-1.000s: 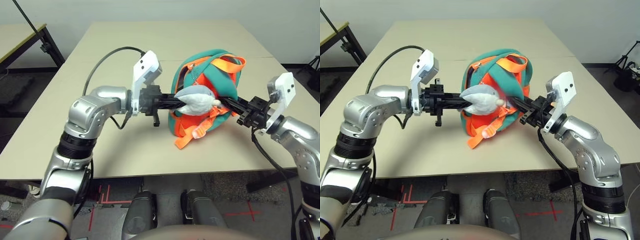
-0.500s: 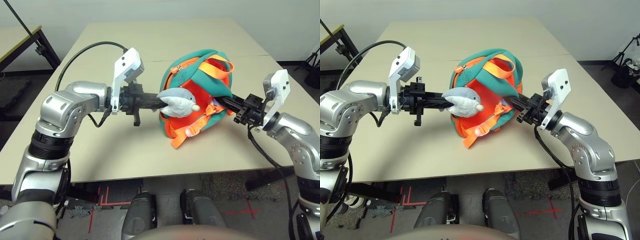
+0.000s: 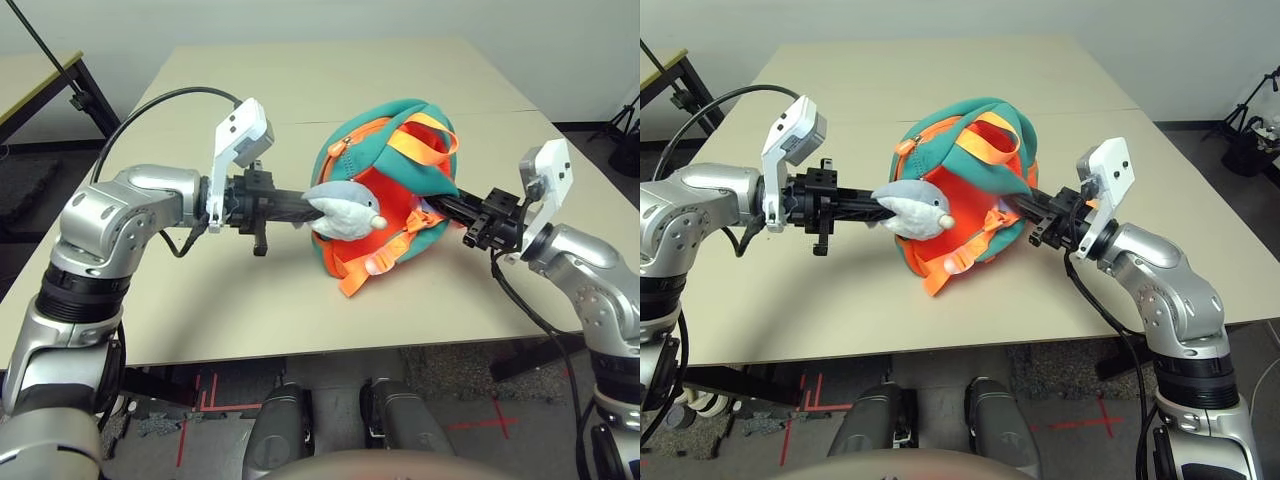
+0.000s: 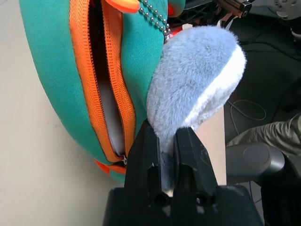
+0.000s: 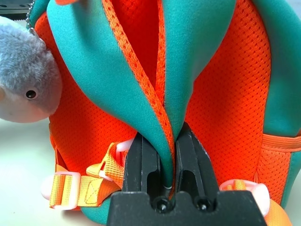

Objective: Put the pencil case into the backpack and zip it.

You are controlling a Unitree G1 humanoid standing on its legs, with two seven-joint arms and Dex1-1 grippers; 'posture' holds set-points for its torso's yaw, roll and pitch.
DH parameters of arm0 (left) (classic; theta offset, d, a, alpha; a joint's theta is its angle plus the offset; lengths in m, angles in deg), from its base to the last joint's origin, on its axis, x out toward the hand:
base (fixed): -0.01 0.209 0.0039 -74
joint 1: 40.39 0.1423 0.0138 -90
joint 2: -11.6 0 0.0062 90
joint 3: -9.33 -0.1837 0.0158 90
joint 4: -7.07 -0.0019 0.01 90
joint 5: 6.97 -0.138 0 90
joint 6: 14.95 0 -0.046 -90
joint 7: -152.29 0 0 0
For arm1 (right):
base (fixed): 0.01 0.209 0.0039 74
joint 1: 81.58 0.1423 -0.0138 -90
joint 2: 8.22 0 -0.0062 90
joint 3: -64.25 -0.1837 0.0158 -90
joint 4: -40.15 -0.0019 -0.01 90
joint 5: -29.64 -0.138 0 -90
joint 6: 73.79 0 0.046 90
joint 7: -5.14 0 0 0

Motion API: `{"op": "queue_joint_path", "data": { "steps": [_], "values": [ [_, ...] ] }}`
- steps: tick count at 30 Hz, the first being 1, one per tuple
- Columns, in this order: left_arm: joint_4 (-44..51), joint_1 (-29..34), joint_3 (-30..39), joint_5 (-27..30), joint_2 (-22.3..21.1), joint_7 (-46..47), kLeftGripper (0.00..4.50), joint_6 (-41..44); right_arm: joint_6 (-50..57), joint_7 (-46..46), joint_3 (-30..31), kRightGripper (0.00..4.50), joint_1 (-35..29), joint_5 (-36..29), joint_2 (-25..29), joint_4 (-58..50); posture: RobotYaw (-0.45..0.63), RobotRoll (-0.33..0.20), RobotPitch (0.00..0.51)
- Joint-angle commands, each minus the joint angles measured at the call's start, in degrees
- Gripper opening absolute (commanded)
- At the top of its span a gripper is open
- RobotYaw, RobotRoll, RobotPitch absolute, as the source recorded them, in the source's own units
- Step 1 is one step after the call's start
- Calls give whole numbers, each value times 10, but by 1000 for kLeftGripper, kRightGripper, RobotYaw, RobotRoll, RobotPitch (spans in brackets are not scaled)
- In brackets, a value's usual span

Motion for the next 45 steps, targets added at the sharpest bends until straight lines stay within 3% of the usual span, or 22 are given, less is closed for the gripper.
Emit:
{"op": "queue_joint_path", "data": {
  "steps": [1,10,25,32,45],
  "values": [
    [7,8,26,-7,-29,2,1125,1,0,-3,-8,63,1,8,8,17,117,0,64],
    [11,15,35,-2,-38,2,4500,5,1,-1,-7,63,4,9,8,19,123,0,64],
    [11,3,56,5,-39,0,4500,2,-2,0,-4,63,8,12,6,25,126,0,61],
    [3,-22,51,12,-5,-2,4500,-4,-3,-2,-7,63,5,12,6,21,113,0,57],
    [-67,-49,-22,-37,66,-35,4500,-60,-1,-14,-14,63,-7,10,4,3,72,0,48]
  ]
}}
